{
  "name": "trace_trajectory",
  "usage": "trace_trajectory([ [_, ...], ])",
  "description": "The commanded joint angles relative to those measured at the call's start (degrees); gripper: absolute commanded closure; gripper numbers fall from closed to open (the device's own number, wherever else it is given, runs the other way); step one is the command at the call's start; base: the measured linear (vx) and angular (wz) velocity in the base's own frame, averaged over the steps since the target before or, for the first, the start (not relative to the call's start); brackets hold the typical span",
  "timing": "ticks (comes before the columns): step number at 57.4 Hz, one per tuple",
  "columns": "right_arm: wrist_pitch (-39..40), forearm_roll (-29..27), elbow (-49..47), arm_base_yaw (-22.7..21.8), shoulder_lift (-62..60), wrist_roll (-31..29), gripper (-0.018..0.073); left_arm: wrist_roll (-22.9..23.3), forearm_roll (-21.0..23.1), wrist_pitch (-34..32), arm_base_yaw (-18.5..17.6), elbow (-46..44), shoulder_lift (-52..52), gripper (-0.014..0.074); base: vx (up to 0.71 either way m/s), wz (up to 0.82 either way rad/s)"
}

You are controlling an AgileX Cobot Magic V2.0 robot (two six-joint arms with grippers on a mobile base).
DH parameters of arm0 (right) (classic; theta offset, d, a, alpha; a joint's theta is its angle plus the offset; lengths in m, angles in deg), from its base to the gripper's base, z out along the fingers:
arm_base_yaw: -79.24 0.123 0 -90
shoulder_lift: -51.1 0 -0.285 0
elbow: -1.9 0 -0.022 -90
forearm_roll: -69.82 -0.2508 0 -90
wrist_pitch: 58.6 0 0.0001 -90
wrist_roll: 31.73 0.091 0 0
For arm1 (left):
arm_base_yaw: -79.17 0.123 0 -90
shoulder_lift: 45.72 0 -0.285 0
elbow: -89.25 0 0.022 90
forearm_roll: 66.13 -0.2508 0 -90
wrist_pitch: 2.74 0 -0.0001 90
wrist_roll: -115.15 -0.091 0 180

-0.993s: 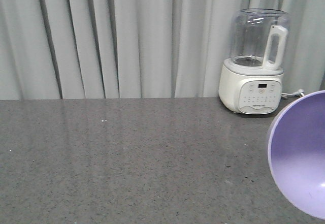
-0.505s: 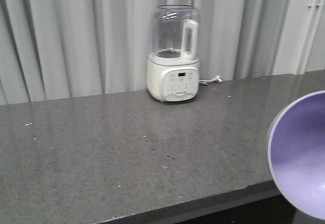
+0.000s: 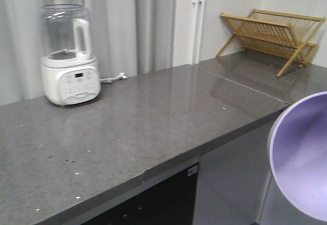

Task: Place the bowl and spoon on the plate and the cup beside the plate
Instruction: 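Drive the base to the counter with the pale blue plate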

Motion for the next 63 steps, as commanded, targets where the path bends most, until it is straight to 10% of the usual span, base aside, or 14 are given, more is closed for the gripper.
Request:
trace_trajectory([
  [1, 4.97, -0.48, -1.60, -0.05, 0.03, -0.37, 0.0568, 0.06, -0.12, -4.75, -0.43, -1.79, -0.02, 0.0599, 0.02, -0.69],
  [63, 4.97, -0.48, -1.60, -0.05, 0.03, -0.37, 0.0568, 0.06, -0.12, -4.75, -0.43, -1.79, -0.02, 0.0599, 0.18, -0.59],
])
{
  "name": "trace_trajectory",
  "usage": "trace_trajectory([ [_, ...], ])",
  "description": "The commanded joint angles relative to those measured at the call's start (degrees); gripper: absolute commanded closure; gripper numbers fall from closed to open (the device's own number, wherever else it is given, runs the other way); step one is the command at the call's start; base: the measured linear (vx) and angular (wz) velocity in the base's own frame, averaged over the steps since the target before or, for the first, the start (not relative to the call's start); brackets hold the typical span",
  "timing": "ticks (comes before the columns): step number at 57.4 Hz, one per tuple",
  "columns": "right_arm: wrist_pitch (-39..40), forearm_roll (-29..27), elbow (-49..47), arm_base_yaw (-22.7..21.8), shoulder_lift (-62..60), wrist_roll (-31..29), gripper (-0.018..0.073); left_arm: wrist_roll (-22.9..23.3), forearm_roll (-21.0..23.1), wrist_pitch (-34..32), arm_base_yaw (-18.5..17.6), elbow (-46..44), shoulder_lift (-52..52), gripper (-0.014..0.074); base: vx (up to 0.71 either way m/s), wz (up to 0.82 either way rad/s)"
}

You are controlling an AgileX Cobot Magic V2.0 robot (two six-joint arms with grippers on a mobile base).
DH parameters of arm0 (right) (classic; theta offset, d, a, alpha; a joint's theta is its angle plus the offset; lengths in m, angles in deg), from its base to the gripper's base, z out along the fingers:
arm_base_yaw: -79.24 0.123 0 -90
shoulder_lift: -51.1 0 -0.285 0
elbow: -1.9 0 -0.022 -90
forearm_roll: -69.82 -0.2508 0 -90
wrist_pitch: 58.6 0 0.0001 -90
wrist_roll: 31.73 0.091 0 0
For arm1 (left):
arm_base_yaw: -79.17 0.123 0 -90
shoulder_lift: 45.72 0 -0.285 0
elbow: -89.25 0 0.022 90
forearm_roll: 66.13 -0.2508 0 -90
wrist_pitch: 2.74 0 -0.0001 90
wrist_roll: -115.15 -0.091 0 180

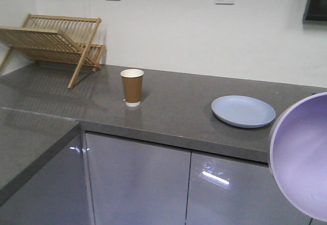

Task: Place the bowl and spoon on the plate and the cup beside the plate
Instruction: 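Drive the base to the counter with the pale blue plate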

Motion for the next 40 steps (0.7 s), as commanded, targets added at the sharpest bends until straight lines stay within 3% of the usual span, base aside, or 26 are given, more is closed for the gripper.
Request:
trace_trajectory([
  [1, 5.10, -0.48, -1.60, -0.05, 0.03, -0.37, 0.0568, 0.06, -0.12, -4.81, -0.43, -1.79, -0.02, 0.0599, 0.29, -0.43],
  [40, 5.04, -0.47, -1.60, -0.05, 0.03, -0.37, 0.0568, 0.06, -0.12, -4.81, -0.43, -1.79, -0.02, 0.0599, 0.33, -0.33],
])
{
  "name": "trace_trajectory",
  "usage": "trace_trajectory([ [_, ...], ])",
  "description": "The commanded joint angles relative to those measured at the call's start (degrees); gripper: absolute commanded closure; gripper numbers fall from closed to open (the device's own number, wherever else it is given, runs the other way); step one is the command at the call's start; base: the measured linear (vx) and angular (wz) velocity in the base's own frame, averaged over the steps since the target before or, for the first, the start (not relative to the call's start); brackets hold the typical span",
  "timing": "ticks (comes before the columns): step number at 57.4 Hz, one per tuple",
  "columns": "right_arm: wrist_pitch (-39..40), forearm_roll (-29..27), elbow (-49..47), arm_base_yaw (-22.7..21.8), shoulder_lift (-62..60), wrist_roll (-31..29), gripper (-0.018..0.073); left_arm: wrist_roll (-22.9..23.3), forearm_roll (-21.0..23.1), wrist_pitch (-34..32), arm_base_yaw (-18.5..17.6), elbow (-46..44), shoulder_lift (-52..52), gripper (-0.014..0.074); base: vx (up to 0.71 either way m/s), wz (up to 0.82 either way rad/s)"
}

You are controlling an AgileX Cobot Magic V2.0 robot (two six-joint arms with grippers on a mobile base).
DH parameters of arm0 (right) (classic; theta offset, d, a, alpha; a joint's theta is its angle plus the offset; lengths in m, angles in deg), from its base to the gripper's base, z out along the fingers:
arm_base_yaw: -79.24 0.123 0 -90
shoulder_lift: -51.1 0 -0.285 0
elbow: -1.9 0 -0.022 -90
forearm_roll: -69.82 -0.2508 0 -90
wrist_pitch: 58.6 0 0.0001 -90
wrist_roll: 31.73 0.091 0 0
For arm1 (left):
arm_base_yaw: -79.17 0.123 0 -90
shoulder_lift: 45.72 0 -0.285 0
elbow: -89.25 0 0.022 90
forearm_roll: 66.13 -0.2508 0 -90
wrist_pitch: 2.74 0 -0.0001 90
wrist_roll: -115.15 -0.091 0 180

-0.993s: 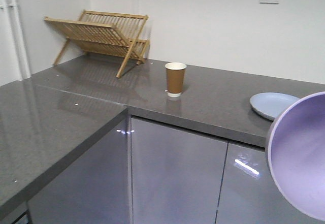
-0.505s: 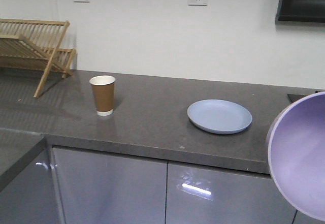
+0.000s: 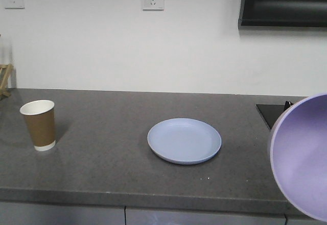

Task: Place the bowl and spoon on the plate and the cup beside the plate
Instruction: 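Drive the base to the counter with the pale blue plate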

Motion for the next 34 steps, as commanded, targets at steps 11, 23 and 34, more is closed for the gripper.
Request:
trace_trajectory([
  [11, 5.16, -0.47, -1.60, -0.05, 0.03, -0.37, 0.0568, 0.06, -0.12, -4.81, -0.43, -1.79, -0.02, 0.0599, 0.36, -0.09],
  [23, 5.16, -0.47, -1.60, -0.05, 0.03, -0.37, 0.0568, 0.06, -0.12, -4.81, -0.43, -1.79, -0.02, 0.0599, 0.34, -0.06],
  [34, 5.17, -0.47, -1.60, -0.05, 0.03, -0.37, 0.0568, 0.06, -0.12, -4.81, -0.43, -1.79, -0.02, 0.0599, 0.29, -0.08],
])
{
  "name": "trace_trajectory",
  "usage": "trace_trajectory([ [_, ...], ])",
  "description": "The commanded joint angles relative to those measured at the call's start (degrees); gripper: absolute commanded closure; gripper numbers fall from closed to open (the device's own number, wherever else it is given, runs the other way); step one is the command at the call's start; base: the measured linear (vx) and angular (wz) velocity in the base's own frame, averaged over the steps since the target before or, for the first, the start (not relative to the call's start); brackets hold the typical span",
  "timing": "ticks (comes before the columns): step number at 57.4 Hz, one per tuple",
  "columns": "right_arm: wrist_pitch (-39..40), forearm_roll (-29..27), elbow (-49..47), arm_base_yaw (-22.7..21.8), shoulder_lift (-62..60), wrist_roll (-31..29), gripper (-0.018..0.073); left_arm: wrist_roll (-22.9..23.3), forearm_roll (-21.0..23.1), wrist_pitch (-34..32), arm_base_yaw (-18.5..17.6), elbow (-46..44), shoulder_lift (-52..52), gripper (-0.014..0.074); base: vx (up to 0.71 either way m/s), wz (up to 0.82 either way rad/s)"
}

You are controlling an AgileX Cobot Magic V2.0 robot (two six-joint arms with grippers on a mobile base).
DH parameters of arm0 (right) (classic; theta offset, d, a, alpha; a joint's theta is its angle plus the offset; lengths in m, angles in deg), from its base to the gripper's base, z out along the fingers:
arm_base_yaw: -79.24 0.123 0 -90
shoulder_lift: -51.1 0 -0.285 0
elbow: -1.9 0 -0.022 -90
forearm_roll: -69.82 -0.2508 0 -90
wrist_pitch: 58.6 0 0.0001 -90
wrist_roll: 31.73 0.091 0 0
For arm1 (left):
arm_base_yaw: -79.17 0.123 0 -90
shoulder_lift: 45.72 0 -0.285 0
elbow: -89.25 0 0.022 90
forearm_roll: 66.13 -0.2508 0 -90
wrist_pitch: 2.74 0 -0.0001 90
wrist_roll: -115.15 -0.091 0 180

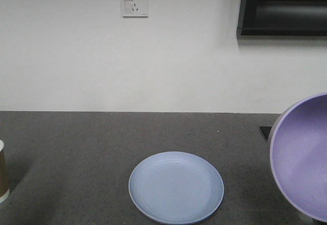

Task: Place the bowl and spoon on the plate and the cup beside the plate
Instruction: 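Drive the base to the counter with the pale blue plate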

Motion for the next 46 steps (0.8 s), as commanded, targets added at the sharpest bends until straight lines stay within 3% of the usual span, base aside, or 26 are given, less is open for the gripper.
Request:
trace_trajectory([
  [1, 5.17, -0.47, -1.60, -0.05, 0.03, -0.37, 0.0568, 0.06, -0.12, -4.81, -0.43, -1.79, -0.02, 0.0599, 0.26, -0.08],
  [46, 5.17, -0.47, -1.60, -0.05, 0.03, -0.37, 0.0568, 0.06, -0.12, -4.81, -0.43, -1.79, -0.02, 0.0599, 0.18, -0.05],
])
